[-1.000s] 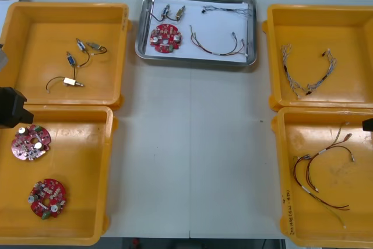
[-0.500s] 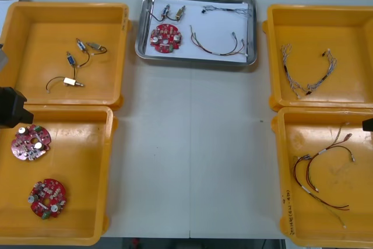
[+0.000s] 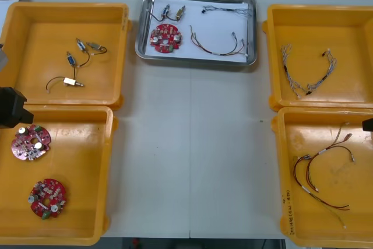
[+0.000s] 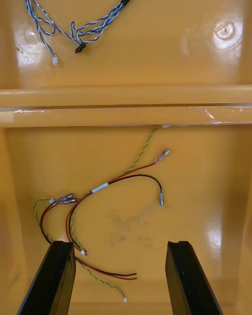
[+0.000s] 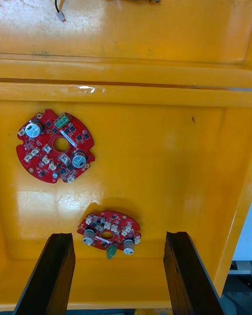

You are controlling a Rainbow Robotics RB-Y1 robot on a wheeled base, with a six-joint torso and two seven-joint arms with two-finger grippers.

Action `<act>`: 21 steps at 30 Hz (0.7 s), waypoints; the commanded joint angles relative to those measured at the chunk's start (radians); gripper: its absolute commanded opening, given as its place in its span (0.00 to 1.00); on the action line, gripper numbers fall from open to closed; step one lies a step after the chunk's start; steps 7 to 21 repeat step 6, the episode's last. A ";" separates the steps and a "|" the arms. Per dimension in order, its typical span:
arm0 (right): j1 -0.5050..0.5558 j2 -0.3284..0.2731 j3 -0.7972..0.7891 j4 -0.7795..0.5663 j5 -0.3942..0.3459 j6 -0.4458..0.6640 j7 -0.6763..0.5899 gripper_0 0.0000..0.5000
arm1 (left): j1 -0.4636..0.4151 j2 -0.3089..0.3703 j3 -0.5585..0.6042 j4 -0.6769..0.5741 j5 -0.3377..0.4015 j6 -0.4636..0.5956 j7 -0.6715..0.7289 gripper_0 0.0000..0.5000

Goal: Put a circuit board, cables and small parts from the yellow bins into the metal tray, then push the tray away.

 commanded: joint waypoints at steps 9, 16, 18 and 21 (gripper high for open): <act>0.016 -0.040 0.012 -0.028 -0.009 0.003 0.041 1.00 | 0.021 0.043 0.032 -0.015 -0.003 0.006 -0.079 1.00; 0.016 -0.040 0.012 -0.028 -0.009 0.003 0.041 1.00 | 0.021 0.043 0.032 -0.015 -0.003 0.006 -0.079 1.00; 0.016 -0.040 0.012 -0.028 -0.009 0.003 0.041 1.00 | 0.021 0.043 0.032 -0.015 -0.003 0.006 -0.079 1.00; 0.016 -0.040 0.012 -0.028 -0.009 0.003 0.041 1.00 | 0.021 0.043 0.032 -0.015 -0.003 0.006 -0.079 1.00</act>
